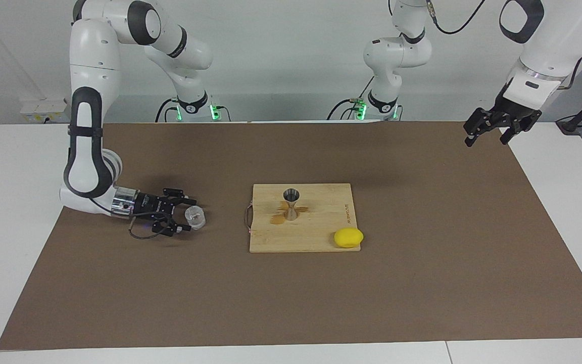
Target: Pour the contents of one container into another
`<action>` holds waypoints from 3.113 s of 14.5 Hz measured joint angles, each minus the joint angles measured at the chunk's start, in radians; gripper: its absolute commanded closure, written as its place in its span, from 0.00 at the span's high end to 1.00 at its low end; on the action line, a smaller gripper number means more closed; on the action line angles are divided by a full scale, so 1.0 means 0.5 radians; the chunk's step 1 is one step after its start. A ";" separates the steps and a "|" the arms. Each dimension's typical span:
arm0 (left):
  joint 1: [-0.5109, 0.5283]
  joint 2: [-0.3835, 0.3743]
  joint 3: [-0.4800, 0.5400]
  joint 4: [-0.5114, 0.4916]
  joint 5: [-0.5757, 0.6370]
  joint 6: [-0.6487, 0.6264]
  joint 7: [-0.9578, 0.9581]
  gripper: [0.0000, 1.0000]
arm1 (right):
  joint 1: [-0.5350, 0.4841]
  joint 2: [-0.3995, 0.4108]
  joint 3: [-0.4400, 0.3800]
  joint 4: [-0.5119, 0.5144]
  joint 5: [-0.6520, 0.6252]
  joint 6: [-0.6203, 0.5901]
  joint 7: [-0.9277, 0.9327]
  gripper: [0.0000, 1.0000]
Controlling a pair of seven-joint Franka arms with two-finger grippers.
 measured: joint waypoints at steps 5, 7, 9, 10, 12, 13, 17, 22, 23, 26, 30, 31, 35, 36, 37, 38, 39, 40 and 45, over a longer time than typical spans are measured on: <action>0.000 0.000 0.000 0.000 0.000 0.000 0.000 1.00 | 0.004 -0.252 0.000 0.025 -0.221 0.000 0.268 1.00; 0.000 0.000 0.000 0.000 0.000 0.001 0.000 1.00 | 0.009 -0.378 0.004 0.029 -0.430 0.000 0.320 1.00; 0.000 -0.001 0.000 0.000 0.000 0.001 0.000 1.00 | 0.048 -0.504 0.006 0.032 -0.744 0.004 0.324 1.00; 0.000 -0.001 -0.001 0.000 0.000 0.001 0.000 1.00 | 0.086 -0.558 0.006 0.034 -0.906 0.023 0.325 1.00; 0.000 -0.002 -0.003 0.000 0.000 0.001 0.000 1.00 | 0.170 -0.636 0.007 0.058 -1.236 0.068 0.326 1.00; 0.000 -0.003 -0.003 0.000 0.000 0.001 0.000 1.00 | 0.213 -0.665 0.009 0.082 -1.424 0.116 0.314 1.00; 0.000 -0.005 0.000 0.000 0.001 0.001 0.000 1.00 | 0.315 -0.752 0.025 0.142 -1.846 0.226 -0.004 1.00; 0.000 -0.007 0.000 0.000 0.002 0.001 0.000 1.00 | 0.396 -0.909 0.027 0.177 -2.154 0.223 -0.400 1.00; 0.000 -0.007 0.000 0.000 0.002 0.001 0.000 1.00 | 0.394 -0.954 0.024 0.183 -2.167 0.211 -0.505 1.00; 0.000 -0.007 0.000 0.000 0.002 0.001 0.000 1.00 | 0.417 -1.073 -0.004 0.271 -2.262 0.028 -0.729 1.00; 0.000 -0.007 0.000 0.000 0.002 0.001 0.000 1.00 | 0.631 -1.105 -0.245 0.563 -2.333 -0.374 -0.887 1.00; 0.000 -0.007 0.000 0.000 0.002 0.001 0.000 1.00 | 0.642 -1.104 -0.271 0.609 -2.333 -0.429 -0.965 1.00; 0.000 -0.007 0.000 0.000 0.002 0.001 0.000 1.00 | 0.641 -1.076 -0.245 0.707 -2.332 -0.554 -1.070 1.00; 0.000 -0.007 0.000 0.000 0.002 0.001 0.000 1.00 | 0.636 -1.070 -0.211 0.715 -2.332 -0.568 -1.063 1.00; 0.000 -0.007 0.000 0.000 0.002 0.001 0.000 1.00 | 0.631 -1.068 -0.173 0.716 -2.332 -0.573 -1.044 1.00; 0.000 -0.007 0.000 0.000 0.002 0.001 0.000 1.00 | 0.632 -1.068 -0.144 0.717 -2.332 -0.575 -1.028 1.00; 0.000 -0.007 0.000 0.000 0.002 0.001 0.000 1.00 | 0.633 -1.068 -0.127 0.719 -2.332 -0.578 -1.016 1.00; 0.000 -0.007 0.000 0.000 0.002 0.001 0.000 1.00 | 0.633 -1.068 -0.122 0.722 -2.332 -0.584 -1.013 1.00; 0.000 -0.007 -0.001 0.000 0.002 0.001 0.000 1.00 | 0.586 -1.068 -0.141 0.739 -2.336 -0.605 -1.064 1.00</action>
